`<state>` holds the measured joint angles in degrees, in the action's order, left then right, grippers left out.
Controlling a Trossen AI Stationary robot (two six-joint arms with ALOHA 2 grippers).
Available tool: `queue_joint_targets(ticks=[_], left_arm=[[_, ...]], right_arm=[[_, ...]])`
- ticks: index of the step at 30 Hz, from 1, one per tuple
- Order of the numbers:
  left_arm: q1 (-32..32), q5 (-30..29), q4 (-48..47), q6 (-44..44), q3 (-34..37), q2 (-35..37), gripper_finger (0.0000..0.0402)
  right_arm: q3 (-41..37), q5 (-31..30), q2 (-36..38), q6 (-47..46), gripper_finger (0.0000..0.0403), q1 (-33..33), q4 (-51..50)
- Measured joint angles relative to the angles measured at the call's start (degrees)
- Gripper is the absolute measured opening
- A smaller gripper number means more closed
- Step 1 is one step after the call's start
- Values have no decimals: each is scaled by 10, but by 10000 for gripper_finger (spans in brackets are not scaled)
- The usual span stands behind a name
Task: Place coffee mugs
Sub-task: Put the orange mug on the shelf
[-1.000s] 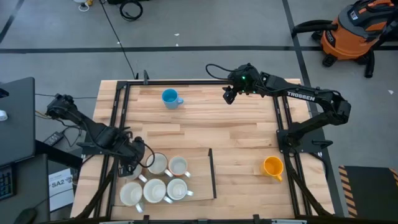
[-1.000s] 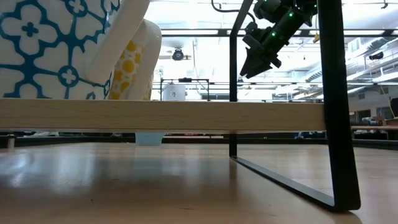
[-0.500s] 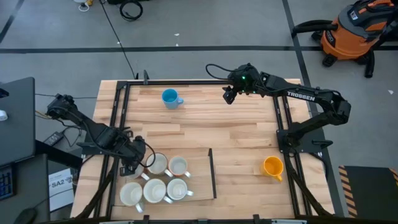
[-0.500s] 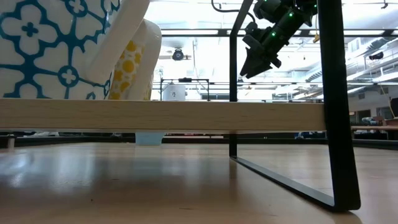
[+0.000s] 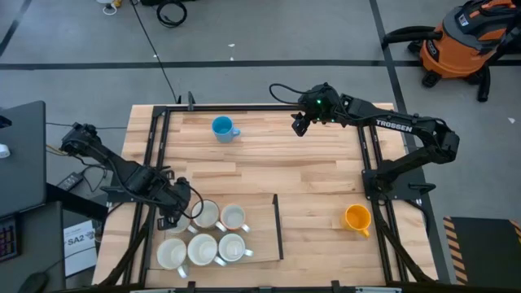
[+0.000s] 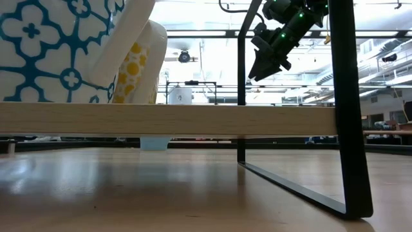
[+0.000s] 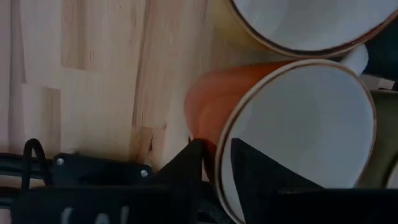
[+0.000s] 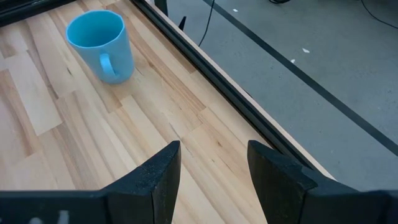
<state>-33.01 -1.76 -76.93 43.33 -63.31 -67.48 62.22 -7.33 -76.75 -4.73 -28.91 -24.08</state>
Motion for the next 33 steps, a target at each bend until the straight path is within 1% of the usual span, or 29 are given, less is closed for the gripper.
queue_joint_targets(ticks=[6, 21, 33], left_arm=[[0, 1, 0, 0, 0, 0, 109], [0, 1, -1, 0, 0, 4, 110], [0, 0, -6, -5, -50, 9, 110]], right_arm=[[0, 0, 0, 0, 191, 0, 0], [0, 0, 0, 0, 191, 0, 0], [0, 0, 0, 0, 191, 0, 10]])
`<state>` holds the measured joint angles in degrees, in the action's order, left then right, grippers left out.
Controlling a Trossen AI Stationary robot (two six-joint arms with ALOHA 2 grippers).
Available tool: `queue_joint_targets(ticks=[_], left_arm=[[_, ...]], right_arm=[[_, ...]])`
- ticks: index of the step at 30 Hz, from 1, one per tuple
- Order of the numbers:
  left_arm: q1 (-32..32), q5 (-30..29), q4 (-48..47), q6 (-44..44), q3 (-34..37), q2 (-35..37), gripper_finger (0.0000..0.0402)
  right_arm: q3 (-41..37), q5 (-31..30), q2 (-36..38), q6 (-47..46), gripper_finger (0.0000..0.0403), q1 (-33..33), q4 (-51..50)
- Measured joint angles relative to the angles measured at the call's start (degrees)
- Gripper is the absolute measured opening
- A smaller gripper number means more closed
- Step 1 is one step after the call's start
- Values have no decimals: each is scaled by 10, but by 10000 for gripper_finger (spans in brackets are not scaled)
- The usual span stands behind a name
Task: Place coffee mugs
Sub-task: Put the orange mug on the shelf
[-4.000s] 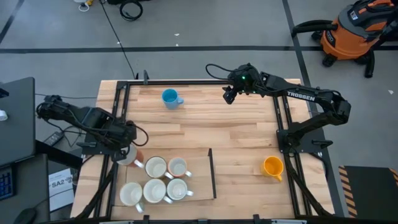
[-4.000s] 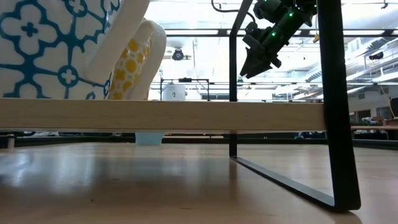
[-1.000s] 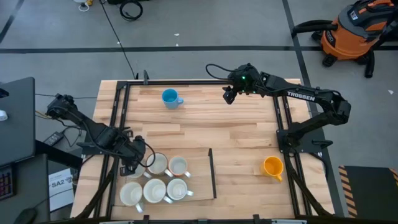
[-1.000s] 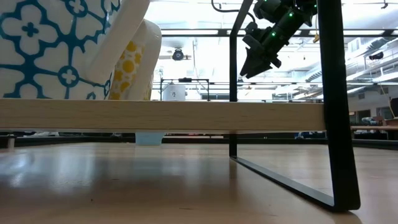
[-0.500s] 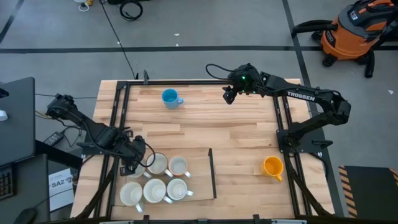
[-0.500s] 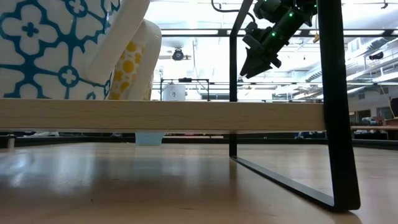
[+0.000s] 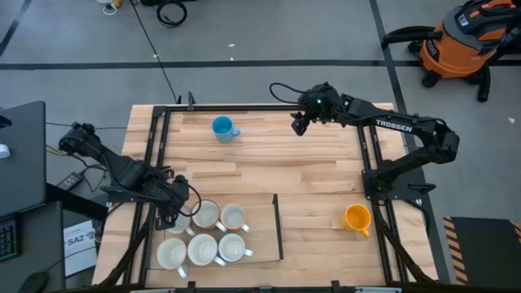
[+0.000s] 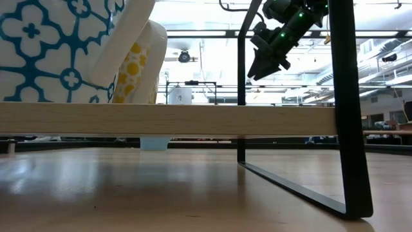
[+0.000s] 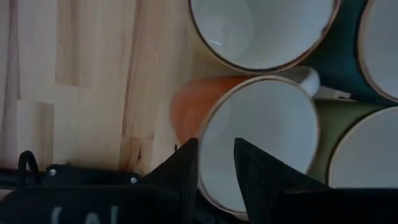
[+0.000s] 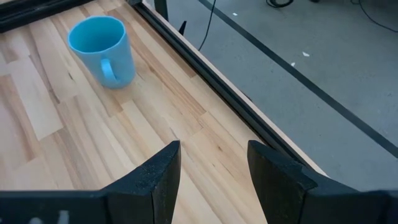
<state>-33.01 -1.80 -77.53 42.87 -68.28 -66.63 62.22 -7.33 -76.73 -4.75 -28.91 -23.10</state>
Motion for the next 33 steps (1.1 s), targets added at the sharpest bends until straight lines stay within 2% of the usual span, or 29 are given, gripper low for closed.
queue_joint_targets(ticks=[18, 24, 33], left_arm=[[0, -23, -7, 3, -5, 0, 110], [0, -25, -5, 39, -2, -1, 110], [-24, -9, 9, 105, 41, -2, 110]], right_arm=[[0, 0, 0, 0, 191, 0, 14], [0, 0, 0, 0, 191, 0, 14], [0, 0, 0, 0, 191, 0, 13]])
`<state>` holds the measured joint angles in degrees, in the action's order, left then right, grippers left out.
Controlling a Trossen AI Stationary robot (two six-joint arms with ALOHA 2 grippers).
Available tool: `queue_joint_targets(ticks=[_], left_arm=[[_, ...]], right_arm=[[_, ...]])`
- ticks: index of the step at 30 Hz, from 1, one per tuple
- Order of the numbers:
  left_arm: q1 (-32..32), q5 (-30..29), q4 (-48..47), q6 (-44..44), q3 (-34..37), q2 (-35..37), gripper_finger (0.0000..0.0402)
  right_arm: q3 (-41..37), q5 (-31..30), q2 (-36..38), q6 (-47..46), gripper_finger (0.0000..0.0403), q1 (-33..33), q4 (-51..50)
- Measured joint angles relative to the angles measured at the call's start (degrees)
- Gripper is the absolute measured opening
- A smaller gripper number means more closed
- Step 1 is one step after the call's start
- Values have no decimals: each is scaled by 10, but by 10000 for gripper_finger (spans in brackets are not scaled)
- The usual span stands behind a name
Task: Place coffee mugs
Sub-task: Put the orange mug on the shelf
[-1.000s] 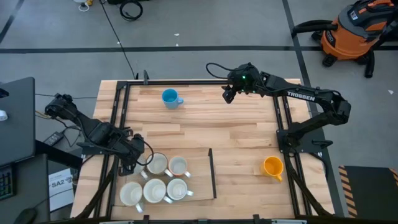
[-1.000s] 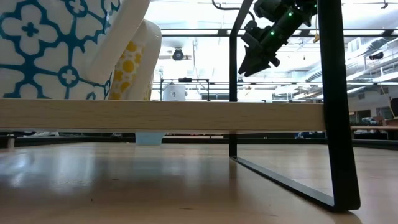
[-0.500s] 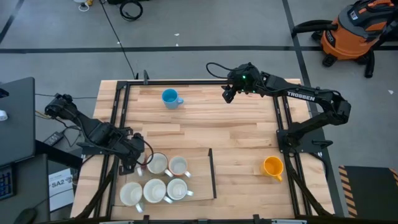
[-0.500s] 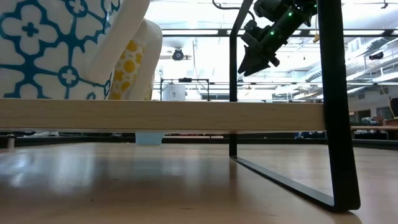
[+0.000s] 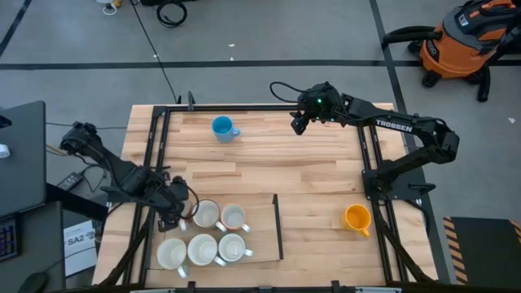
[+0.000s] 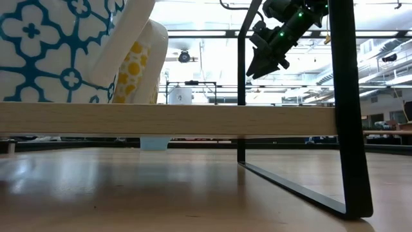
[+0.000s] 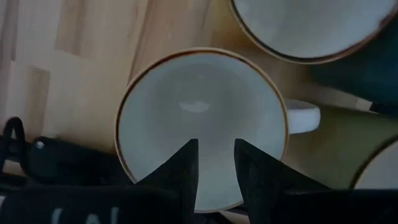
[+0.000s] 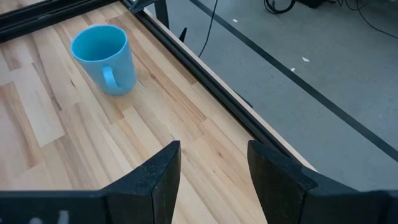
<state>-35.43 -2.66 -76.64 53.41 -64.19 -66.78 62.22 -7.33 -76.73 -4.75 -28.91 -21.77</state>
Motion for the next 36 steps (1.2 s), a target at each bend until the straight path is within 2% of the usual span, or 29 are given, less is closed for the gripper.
queue_joint_targets(ticks=[9, 24, 30, 36], left_arm=[[-37, -1, 62, 29, 2, 0, 110], [-40, -6, 42, 30, 2, -6, 110], [-40, -41, 11, 55, 2, -6, 110], [-49, -42, 19, 60, 2, -18, 110]], right_arm=[[0, 0, 0, 0, 191, 0, 0], [0, 0, 0, 0, 191, 0, 0], [0, 0, 0, 0, 191, 0, 0], [0, 0, 0, 0, 191, 0, 0]])
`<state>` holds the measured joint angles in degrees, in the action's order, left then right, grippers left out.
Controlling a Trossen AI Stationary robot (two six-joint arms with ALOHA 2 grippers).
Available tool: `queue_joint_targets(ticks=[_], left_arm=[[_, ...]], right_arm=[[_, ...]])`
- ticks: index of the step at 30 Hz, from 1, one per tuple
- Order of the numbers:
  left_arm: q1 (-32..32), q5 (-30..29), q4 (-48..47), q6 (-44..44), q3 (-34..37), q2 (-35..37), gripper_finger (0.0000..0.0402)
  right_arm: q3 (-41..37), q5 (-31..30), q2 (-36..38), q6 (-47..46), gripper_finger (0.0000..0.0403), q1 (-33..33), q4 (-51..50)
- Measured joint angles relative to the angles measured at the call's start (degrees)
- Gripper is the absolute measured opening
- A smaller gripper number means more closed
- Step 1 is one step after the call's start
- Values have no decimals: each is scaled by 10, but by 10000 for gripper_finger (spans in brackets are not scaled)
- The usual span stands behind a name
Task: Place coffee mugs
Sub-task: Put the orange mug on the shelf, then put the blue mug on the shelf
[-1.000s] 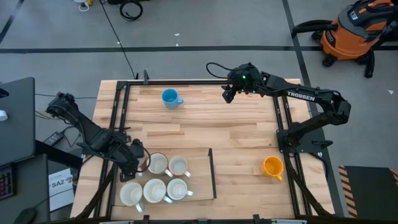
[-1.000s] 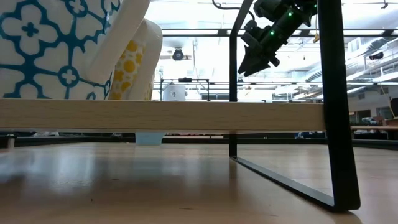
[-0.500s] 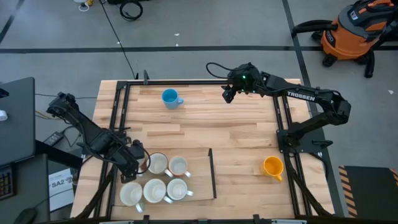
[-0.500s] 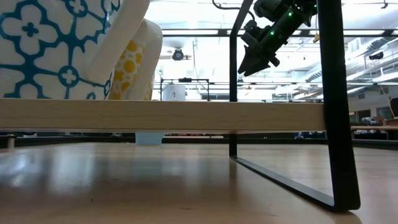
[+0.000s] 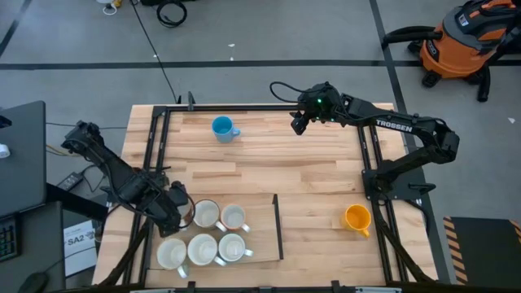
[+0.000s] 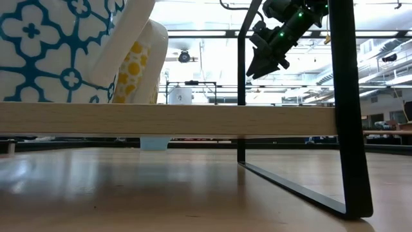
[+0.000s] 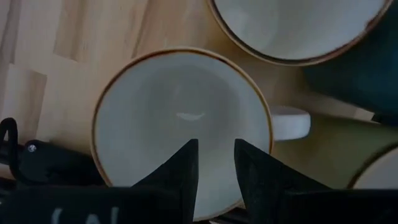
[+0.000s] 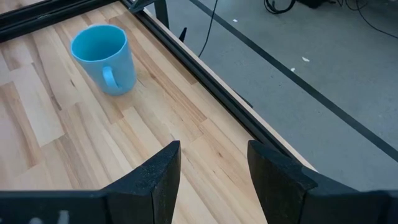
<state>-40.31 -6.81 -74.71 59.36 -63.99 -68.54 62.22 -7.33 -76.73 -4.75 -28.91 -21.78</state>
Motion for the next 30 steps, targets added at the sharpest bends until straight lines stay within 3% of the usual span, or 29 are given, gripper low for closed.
queue_joint_targets(ticks=[9, 19, 30], left_arm=[[-8, 23, 9, -4, 0, -43, 110], [-8, 40, 85, 0, 0, -44, 110], [-8, 55, 70, 0, -14, -29, 110]], right_arm=[[0, 0, 0, 0, 191, 0, 0], [0, 0, 0, 0, 191, 0, 0], [0, 0, 0, 0, 191, 0, 1]])
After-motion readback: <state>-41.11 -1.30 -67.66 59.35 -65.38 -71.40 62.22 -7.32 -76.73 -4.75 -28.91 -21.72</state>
